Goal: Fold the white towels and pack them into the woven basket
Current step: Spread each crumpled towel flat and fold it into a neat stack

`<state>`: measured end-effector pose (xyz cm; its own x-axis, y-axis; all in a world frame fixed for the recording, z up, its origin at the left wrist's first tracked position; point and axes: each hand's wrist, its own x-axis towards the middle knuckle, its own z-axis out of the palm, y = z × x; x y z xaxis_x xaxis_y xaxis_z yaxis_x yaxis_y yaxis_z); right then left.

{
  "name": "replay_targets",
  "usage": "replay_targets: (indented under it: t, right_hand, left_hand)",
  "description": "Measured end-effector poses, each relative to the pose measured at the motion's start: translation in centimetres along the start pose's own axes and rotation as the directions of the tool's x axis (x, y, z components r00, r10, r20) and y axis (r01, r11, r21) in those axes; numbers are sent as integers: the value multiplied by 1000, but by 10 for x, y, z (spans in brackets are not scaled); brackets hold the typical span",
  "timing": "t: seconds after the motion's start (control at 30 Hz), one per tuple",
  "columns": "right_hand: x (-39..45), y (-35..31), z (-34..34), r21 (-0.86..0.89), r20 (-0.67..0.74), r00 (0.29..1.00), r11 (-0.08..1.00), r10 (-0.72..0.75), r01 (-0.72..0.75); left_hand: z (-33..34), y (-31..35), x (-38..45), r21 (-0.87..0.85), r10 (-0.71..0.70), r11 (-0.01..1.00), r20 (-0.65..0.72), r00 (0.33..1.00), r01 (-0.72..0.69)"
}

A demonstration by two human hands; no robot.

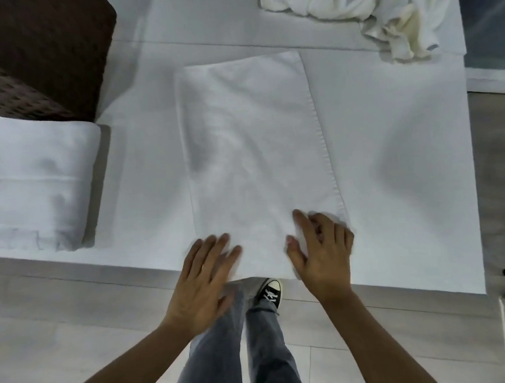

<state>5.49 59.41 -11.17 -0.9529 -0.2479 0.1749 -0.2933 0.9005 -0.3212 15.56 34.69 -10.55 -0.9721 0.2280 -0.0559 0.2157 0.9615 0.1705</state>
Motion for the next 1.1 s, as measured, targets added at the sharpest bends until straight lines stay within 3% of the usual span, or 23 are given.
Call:
replay_targets:
  t: [0.2, 0.27, 0.37, 0.47, 0.57, 0.67, 0.8, 0.9, 1.1]
  right_hand:
    - [-16, 11, -12, 54, 56, 994, 994, -99, 96]
    - [-25, 18, -17, 66, 105, 982, 987, -155, 149]
    - [-36, 24, -22, 52, 162, 964, 978, -210, 204]
    - [-46, 20, -29, 55, 148, 964, 975, -223, 217]
    - [-48, 20, -40, 167, 112, 988, 982, -110, 91]
    - [-37, 27, -52, 314, 170, 985, 945, 37, -89]
    - [-15, 17, -84, 540, 400, 874, 700, 275, -467]
    - [10, 3, -102, 626, 422, 874, 620, 241, -473]
    - [72, -26, -93, 702, 237, 915, 594, 327, -394]
  left_hand:
    - [-8, -13, -3, 31, 74, 997, 62, 995, -76]
    - [-11, -16, -5, -21, 102, 995, -22, 995, -103]
    - [-24, -16, -4, -269, -28, 963, -158, 987, -16]
    - [-43, -14, 2, -425, -235, 891, -127, 964, 161]
    - [-66, -13, 5, -544, -421, 754, 31, 907, 368]
    - [-81, -22, 7, -638, -485, 630, 122, 866, 443]
    - [-93, -24, 10, -719, -556, 487, 183, 811, 496]
    - [-104, -27, 21, -756, -620, 401, 192, 761, 518]
    - [-119, -52, 55, -851, -742, 221, 170, 648, 476]
